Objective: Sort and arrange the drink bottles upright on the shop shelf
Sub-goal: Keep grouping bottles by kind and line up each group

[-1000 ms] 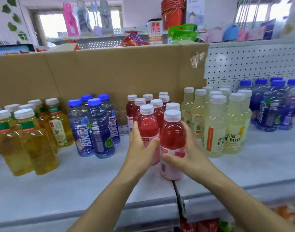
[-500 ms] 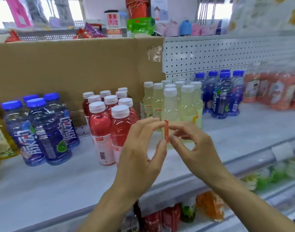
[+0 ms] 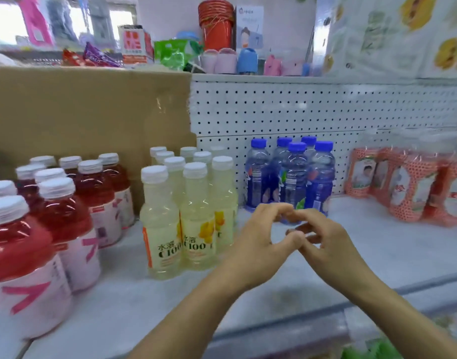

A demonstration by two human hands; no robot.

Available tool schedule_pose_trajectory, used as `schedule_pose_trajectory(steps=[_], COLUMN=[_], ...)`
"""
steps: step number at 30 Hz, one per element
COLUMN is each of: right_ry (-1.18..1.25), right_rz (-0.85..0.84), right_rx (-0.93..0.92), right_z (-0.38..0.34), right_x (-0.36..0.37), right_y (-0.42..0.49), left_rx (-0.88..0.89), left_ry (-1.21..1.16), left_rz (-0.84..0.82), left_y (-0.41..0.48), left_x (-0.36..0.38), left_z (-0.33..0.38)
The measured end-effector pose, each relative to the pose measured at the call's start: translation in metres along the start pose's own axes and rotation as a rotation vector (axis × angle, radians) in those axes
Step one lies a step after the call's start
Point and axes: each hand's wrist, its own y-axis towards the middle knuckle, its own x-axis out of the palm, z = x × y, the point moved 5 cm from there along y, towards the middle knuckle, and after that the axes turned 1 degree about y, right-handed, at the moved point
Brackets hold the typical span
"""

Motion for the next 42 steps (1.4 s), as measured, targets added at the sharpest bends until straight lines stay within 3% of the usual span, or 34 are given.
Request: schedule_pose_trajectory(steps=[6,10,16,24,36,42], right_ry=[0.005,0.117,0.117,0.323,0.308,0.327], right_rz=[-0.001,0.094,0.078,-0.038,-0.141,-0.097], right_rx=[0.083,0.247,0.376,0.383,0.369,0.338], right_z=[0.064,0.111,0.152,0.168,0.173,0.160], right_x=[-0.038,-0.060,-0.068,-0.063,-0.063,-0.067], right_y=[0.042,0.072,0.105,0.133,0.116,0.109], left_rx=[-0.271,-0.334,-0.407,-0.438,-0.400,-0.386], left_ry=[-0.147,-0.201,-0.252,-0.241,-0.218,-0.223], left_rz=[0.067,0.143,0.213,0.253,0.189,0.225], left_y=[0.071,0.105,0.148,0.165,0.150,0.142], left_x=[0.044,0.055,0.069,0.075,0.069,0.069], left_z=[-0.035,-0.053,-0.061,-0.074,-0.083,-0.074])
